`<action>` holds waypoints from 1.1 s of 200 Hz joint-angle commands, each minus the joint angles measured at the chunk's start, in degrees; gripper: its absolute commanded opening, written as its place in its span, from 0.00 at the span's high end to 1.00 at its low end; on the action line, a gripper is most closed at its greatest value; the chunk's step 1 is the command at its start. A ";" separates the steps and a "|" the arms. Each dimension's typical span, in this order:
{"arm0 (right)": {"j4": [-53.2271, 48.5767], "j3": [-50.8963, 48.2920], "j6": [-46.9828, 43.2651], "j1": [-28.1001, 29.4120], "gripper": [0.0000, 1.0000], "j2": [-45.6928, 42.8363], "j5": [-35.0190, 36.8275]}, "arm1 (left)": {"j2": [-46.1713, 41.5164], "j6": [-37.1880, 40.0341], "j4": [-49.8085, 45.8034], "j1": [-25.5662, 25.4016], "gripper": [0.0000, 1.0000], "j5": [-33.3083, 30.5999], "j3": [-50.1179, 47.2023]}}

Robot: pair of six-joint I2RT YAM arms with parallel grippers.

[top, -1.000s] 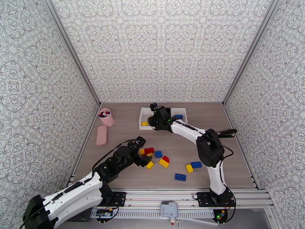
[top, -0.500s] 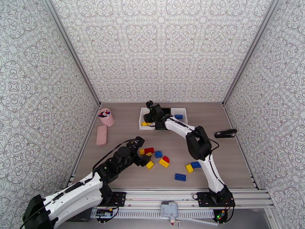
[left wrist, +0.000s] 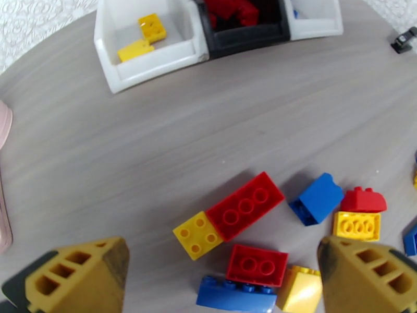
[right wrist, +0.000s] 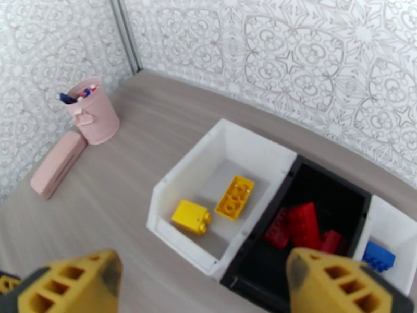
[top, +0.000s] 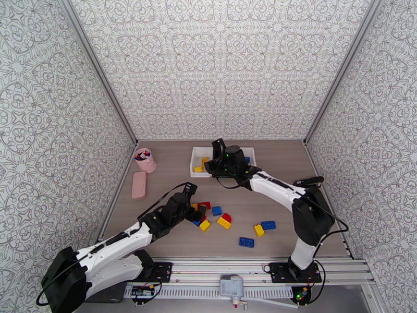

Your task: Sort the legos into containers by color

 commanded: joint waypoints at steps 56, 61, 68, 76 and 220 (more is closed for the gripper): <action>-2.36 -9.35 -3.82 -0.39 0.12 -9.72 -1.84 | 12.51 -17.26 -14.56 2.90 0.13 -1.66 10.24; -2.45 -9.32 -3.78 -0.42 0.12 -9.73 -1.96 | 13.13 -18.20 -15.02 3.26 0.15 -1.45 10.47; -2.40 -9.24 -3.69 -0.39 0.12 -9.64 -2.16 | 14.00 -19.56 -15.79 3.75 0.17 -1.25 10.80; -2.42 -9.03 -3.61 -0.39 0.12 -9.44 -2.50 | 14.88 -21.48 -16.47 4.31 0.20 -0.99 11.17; -3.93 -8.71 -3.60 -0.42 0.12 -9.66 -1.87 | 27.16 -21.77 -15.77 5.42 0.25 4.25 15.56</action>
